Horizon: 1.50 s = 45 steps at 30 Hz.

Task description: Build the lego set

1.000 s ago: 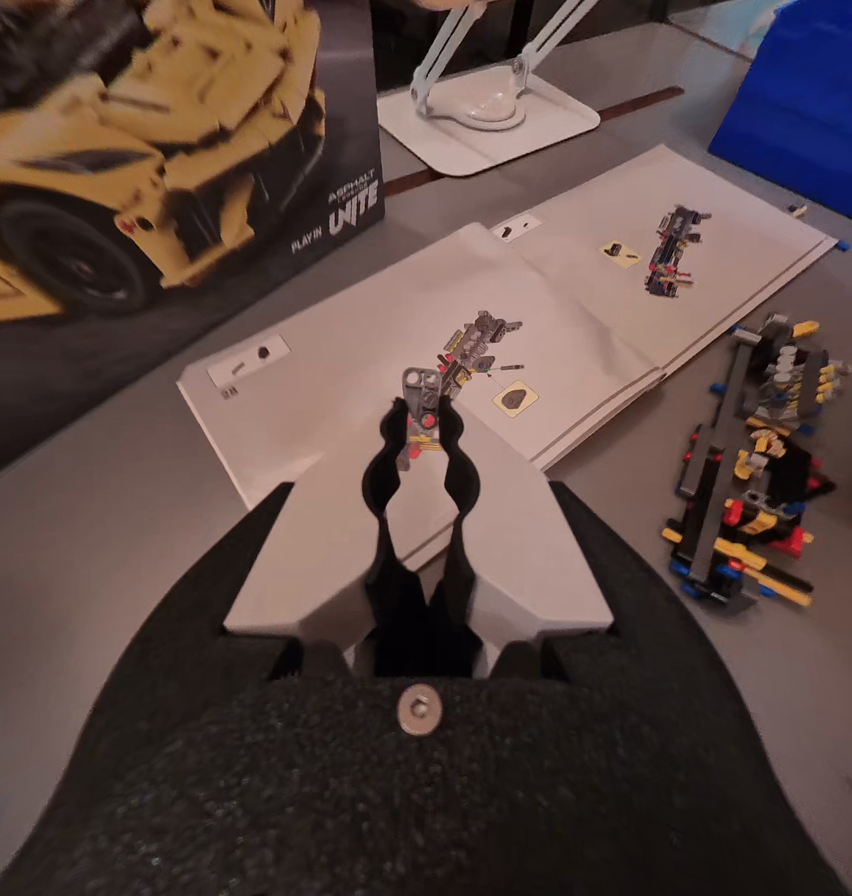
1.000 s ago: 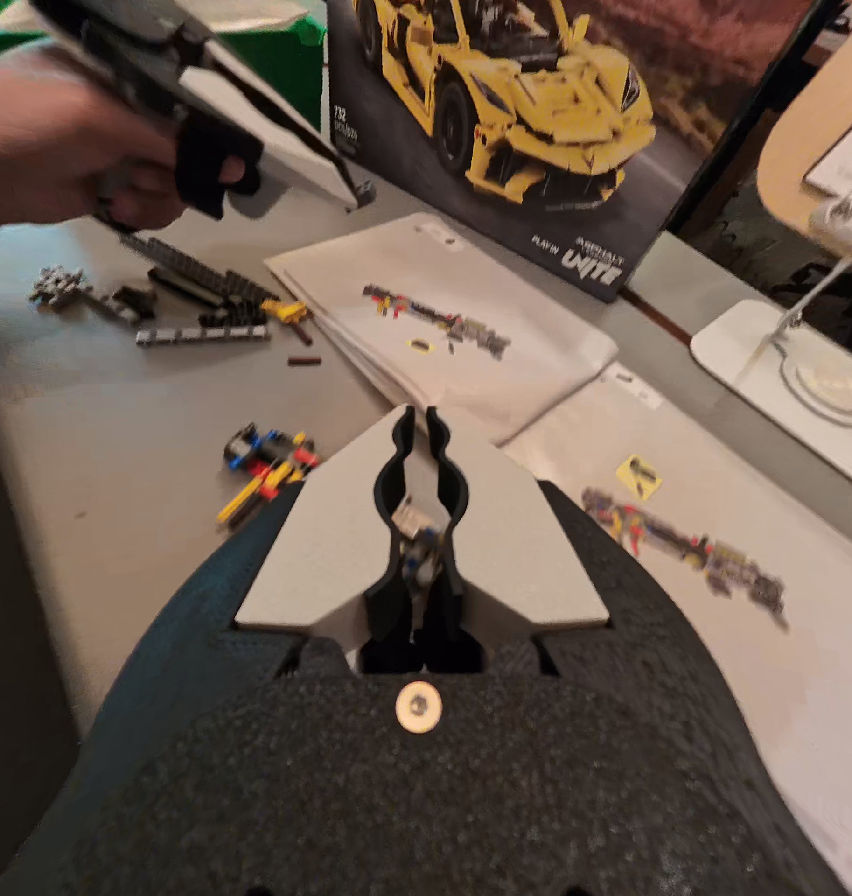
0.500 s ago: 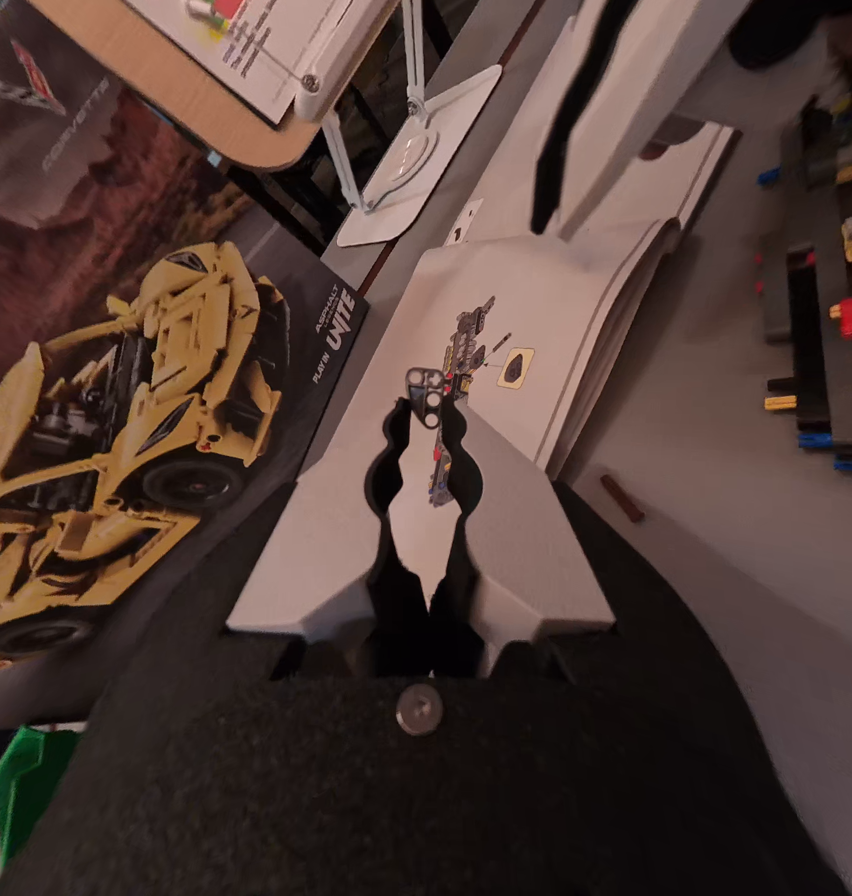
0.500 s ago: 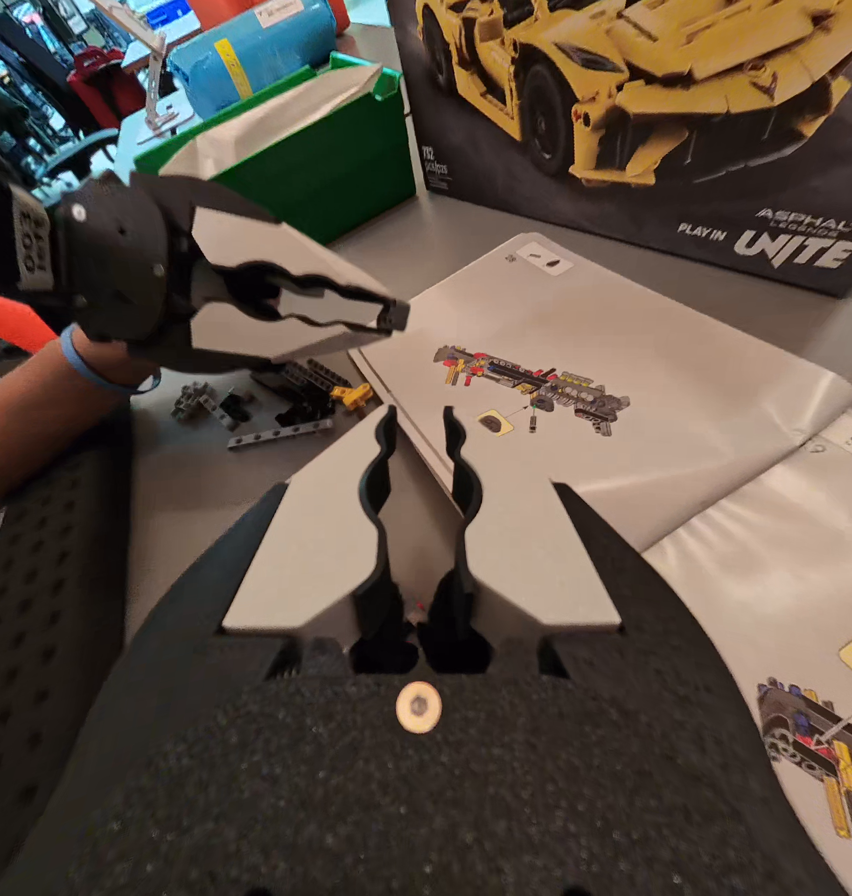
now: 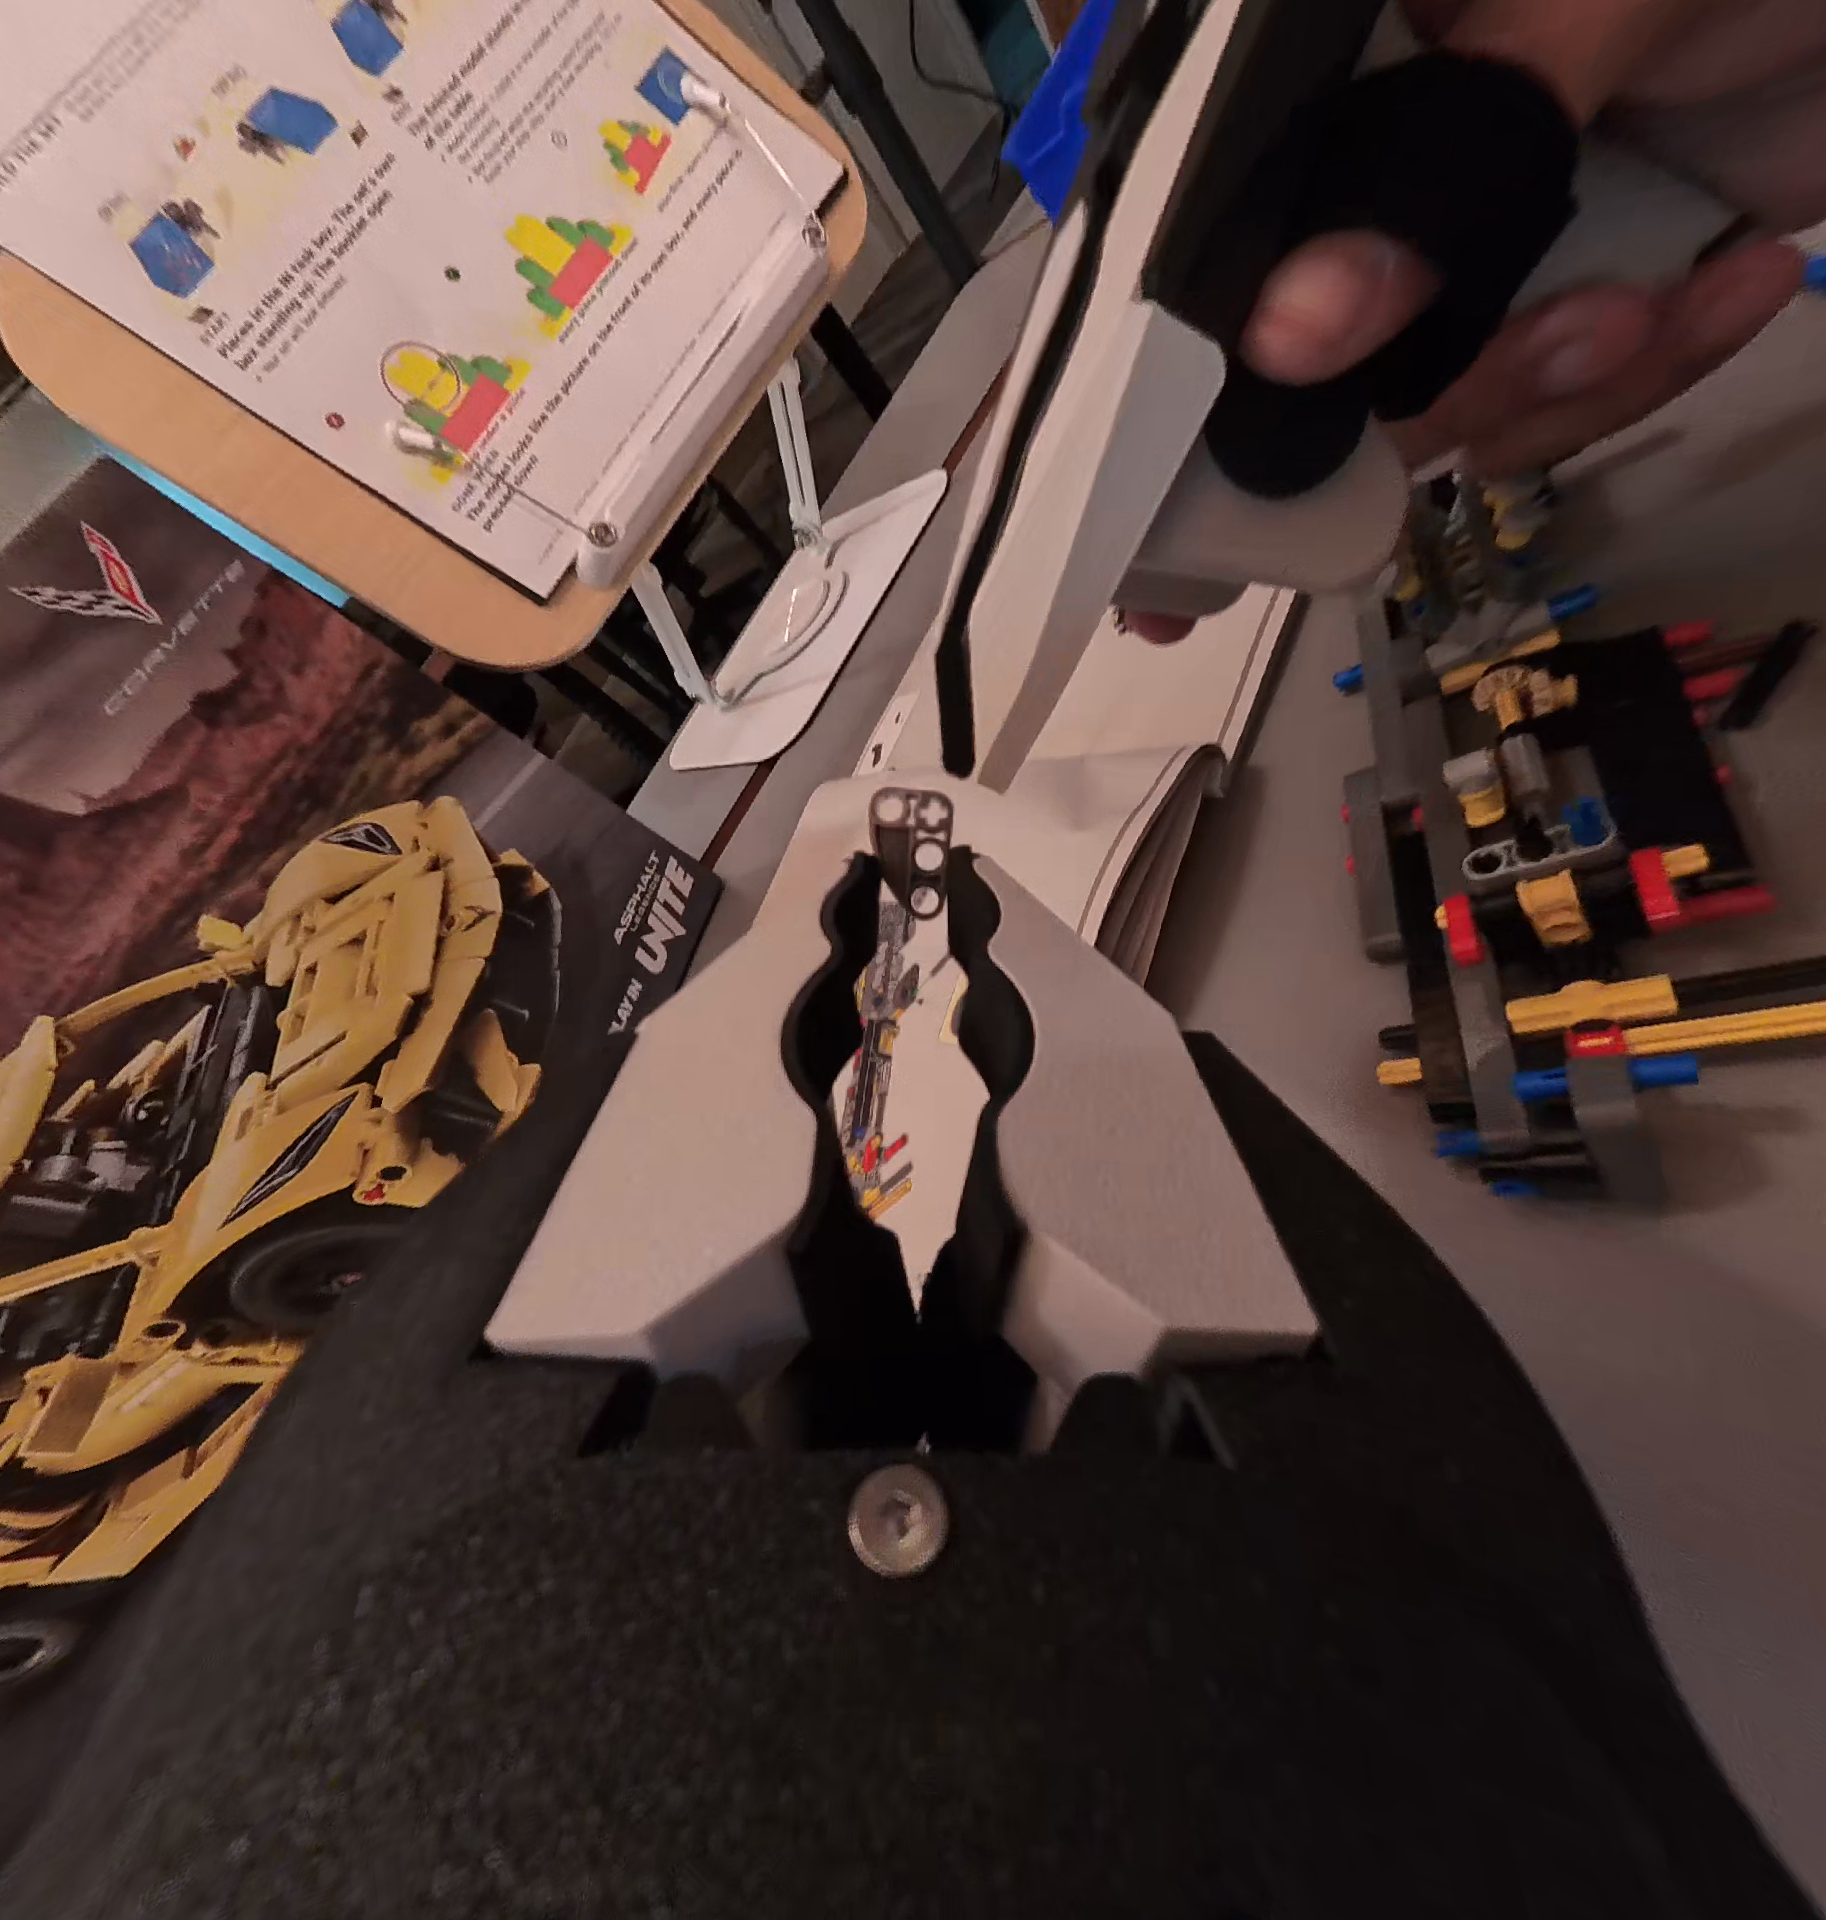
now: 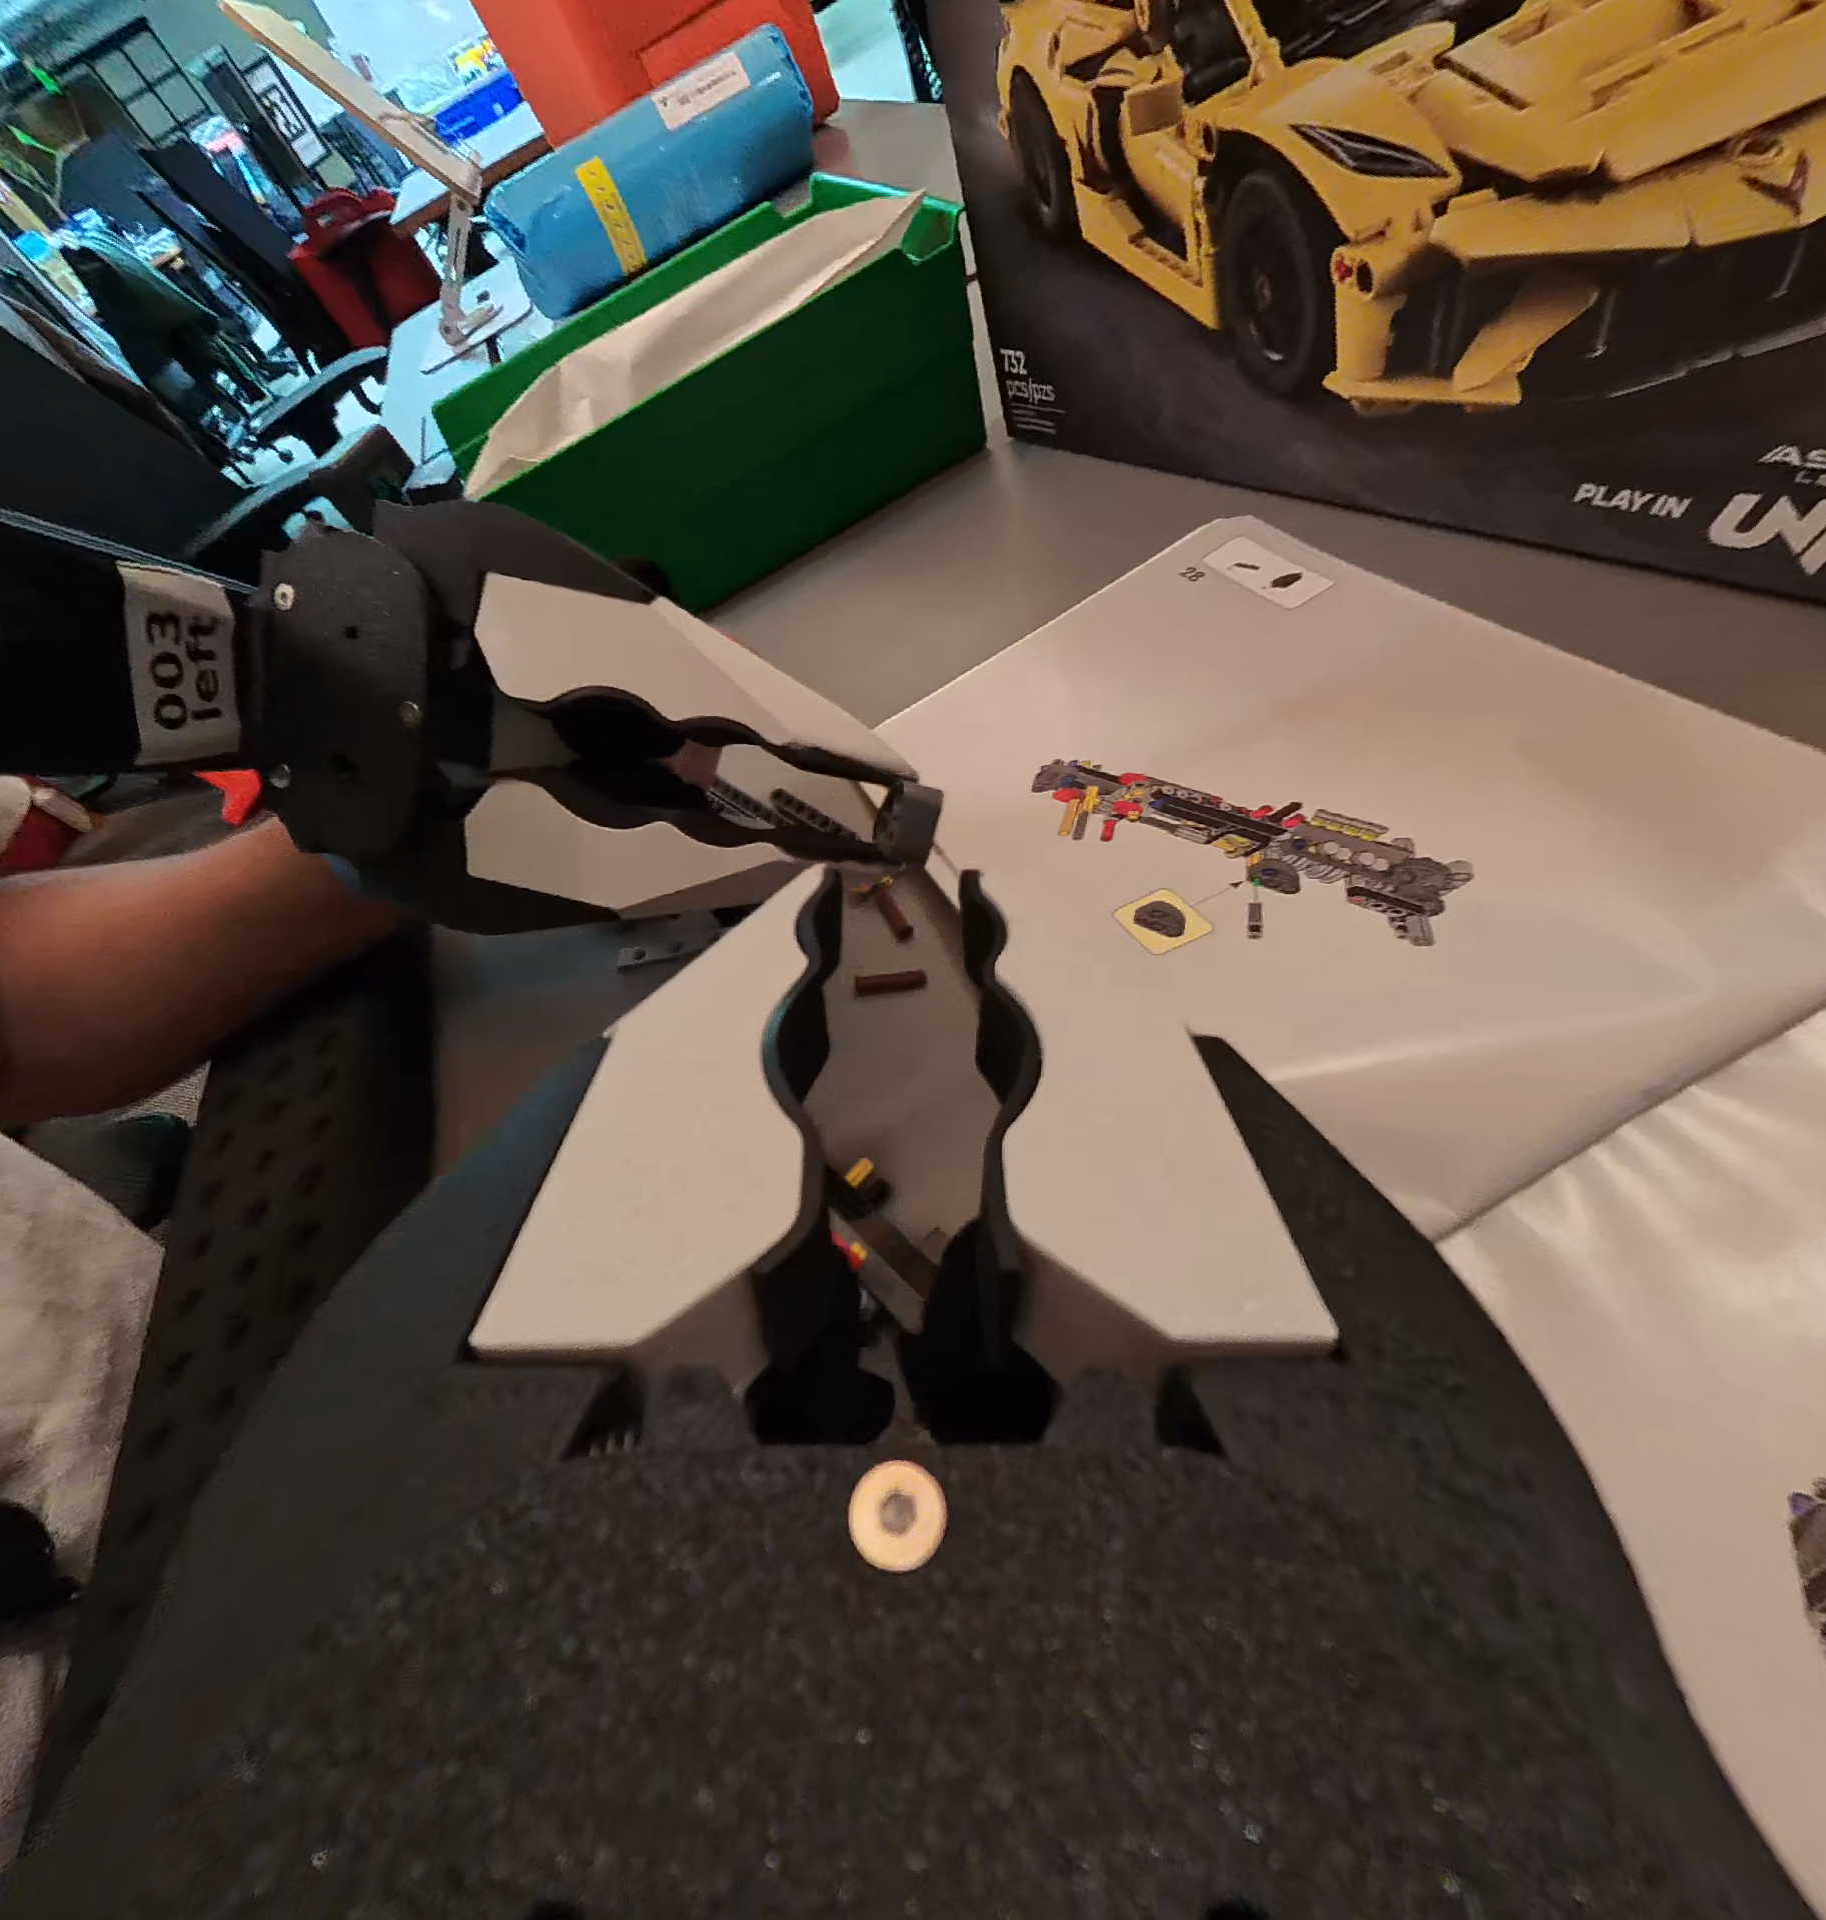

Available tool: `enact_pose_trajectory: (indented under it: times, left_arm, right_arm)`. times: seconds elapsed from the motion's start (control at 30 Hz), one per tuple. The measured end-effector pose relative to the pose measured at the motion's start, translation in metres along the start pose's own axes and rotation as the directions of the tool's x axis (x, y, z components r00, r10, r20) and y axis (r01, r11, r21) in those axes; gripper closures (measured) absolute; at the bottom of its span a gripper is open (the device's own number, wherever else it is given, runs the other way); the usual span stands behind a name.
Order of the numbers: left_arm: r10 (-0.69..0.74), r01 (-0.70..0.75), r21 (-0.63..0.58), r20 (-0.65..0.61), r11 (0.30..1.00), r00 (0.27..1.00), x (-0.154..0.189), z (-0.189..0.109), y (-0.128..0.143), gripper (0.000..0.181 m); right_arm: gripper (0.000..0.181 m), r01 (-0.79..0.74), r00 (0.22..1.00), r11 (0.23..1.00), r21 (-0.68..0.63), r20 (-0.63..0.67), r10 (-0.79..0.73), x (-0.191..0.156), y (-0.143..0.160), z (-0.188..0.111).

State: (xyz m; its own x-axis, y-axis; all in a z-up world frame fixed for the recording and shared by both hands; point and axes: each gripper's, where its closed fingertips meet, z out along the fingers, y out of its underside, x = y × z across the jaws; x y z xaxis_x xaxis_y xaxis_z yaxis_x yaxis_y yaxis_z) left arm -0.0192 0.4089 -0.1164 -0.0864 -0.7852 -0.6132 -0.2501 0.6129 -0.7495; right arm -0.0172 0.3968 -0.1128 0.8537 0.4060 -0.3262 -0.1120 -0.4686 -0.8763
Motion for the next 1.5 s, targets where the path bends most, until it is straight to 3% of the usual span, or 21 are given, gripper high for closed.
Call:
enact_pose_trajectory:
  times: [0.3,0.43,0.53,0.6,0.67,1.0,1.23,1.27,1.4,1.5]
  left_arm:
    - [0.030,-0.030,0.035,-0.002,0.999,1.000,0.009,0.001,-0.010,0.169]
    - [0.069,-0.067,-0.038,0.038,0.997,0.997,0.012,0.006,-0.004,0.169]
    - [0.131,-0.122,-0.109,0.079,0.987,0.988,0.013,0.011,0.000,0.169]
    - [0.171,-0.155,-0.137,0.108,0.978,0.979,0.012,0.012,0.001,0.167]
    - [0.204,-0.186,-0.144,0.119,0.972,0.972,0.013,0.012,0.001,0.165]
    - [0.305,-0.296,-0.113,0.066,0.948,0.950,0.028,0.013,-0.001,0.169]
    - [0.151,-0.152,0.003,0.054,0.988,0.987,0.021,0.003,-0.017,0.170]
    - [0.135,-0.136,0.023,0.054,0.990,0.989,0.019,0.002,-0.019,0.181]
    - [0.045,-0.047,0.084,0.032,0.995,0.999,0.015,-0.004,-0.026,0.181]
    - [0.004,-0.005,0.098,0.016,0.995,1.000,0.013,-0.005,-0.026,0.181]
  right_arm:
    - [0.174,0.041,0.999,0.999,-0.002,-0.031,-0.041,-0.006,0.003,-0.002]
    - [0.174,0.163,0.966,0.985,-0.053,-0.196,-0.170,0.001,0.006,-0.002]
    - [0.174,0.312,0.873,0.937,-0.158,-0.340,-0.349,0.008,0.010,-0.001]
    - [0.174,0.349,0.832,0.916,-0.198,-0.383,-0.400,0.010,0.010,-0.001]
    - [0.174,0.332,0.841,0.922,-0.198,-0.380,-0.384,0.010,0.012,-0.002]
    - [0.173,0.265,0.930,0.954,-0.140,-0.223,-0.292,0.004,0.026,-0.008]
    - [0.171,0.106,0.994,0.994,0.037,-0.002,-0.106,-0.022,0.009,-0.021]
    - [0.169,0.066,0.997,0.995,0.070,0.040,-0.069,-0.025,0.004,-0.023]
    - [0.162,-0.130,0.975,0.979,0.156,0.201,0.097,-0.029,-0.011,-0.036]
    - [0.163,-0.188,0.966,0.970,0.152,0.206,0.155,-0.018,-0.011,-0.042]
